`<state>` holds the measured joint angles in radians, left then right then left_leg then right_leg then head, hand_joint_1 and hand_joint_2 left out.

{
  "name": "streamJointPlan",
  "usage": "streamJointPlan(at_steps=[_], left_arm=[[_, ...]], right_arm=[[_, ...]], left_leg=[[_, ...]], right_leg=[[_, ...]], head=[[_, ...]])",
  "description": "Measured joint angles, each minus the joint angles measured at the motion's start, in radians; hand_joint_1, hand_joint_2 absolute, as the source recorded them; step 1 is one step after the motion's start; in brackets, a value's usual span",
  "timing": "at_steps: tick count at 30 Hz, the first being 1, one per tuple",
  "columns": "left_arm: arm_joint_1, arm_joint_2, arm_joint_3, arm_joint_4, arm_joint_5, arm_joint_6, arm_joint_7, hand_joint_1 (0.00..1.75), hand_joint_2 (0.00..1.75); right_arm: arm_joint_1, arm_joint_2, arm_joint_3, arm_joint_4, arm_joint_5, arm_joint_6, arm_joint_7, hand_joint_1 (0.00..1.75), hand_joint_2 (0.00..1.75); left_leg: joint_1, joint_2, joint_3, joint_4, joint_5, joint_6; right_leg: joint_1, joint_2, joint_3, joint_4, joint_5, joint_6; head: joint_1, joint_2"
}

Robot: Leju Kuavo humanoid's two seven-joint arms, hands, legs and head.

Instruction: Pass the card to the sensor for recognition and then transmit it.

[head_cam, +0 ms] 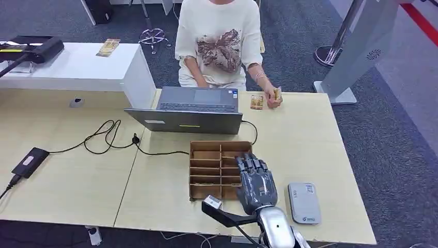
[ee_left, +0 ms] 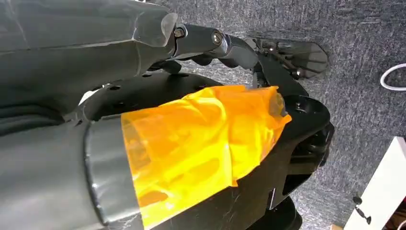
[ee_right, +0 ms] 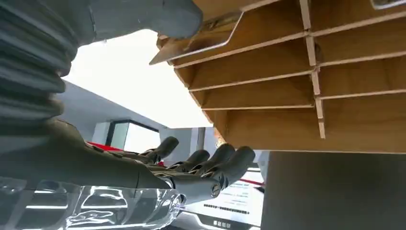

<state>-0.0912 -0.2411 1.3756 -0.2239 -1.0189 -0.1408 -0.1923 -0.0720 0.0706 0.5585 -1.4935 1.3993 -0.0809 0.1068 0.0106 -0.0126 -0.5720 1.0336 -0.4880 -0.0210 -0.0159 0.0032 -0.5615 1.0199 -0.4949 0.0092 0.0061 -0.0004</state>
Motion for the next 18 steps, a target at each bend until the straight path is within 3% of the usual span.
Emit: streamJointPlan(at_steps=[2,11,14,15,18], left_arm=[[0.000,0.000,0.000,0.000,0.002,0.000,0.000,0.00,0.00],[0.000,0.000,0.000,0.000,0.003,0.000,0.003,0.00,0.00],[0.000,0.000,0.000,0.000,0.003,0.000,0.003,0.00,0.00],[0.000,0.000,0.000,0.000,0.003,0.000,0.003,0.00,0.00],[0.000,0.000,0.000,0.000,0.003,0.000,0.003,0.00,0.00]], right_arm=[[-0.003,0.003,-0.002,0.004,0.000,0.000,0.000,0.70,1.75],[-0.021,0.005,-0.008,0.008,0.000,0.000,0.000,0.65,1.75],[-0.021,0.005,-0.008,0.008,0.000,0.000,0.000,0.59,1.75],[-0.021,0.006,-0.008,0.008,0.000,0.000,0.000,0.49,1.75],[-0.021,0.007,-0.008,0.008,0.000,0.000,0.000,0.47,1.75]], left_leg=[[0.000,0.000,0.000,0.000,0.000,0.000],[0.000,0.000,0.000,0.000,0.000,0.000],[0.000,0.001,0.000,0.000,0.000,0.000],[0.000,0.000,0.000,0.000,0.000,0.000],[0.000,0.000,0.000,0.000,0.000,0.000]], right_leg=[[0.000,0.000,0.000,0.000,0.000,0.000],[0.000,0.000,0.000,0.000,0.000,0.000],[0.000,0.000,0.000,0.000,0.000,0.000],[0.000,0.000,0.000,0.000,0.000,0.000],[0.000,0.000,0.000,0.000,0.000,0.000]], head=[[0.000,0.000],[0.000,0.000],[0.000,0.000],[0.000,0.000],[0.000,0.000]])
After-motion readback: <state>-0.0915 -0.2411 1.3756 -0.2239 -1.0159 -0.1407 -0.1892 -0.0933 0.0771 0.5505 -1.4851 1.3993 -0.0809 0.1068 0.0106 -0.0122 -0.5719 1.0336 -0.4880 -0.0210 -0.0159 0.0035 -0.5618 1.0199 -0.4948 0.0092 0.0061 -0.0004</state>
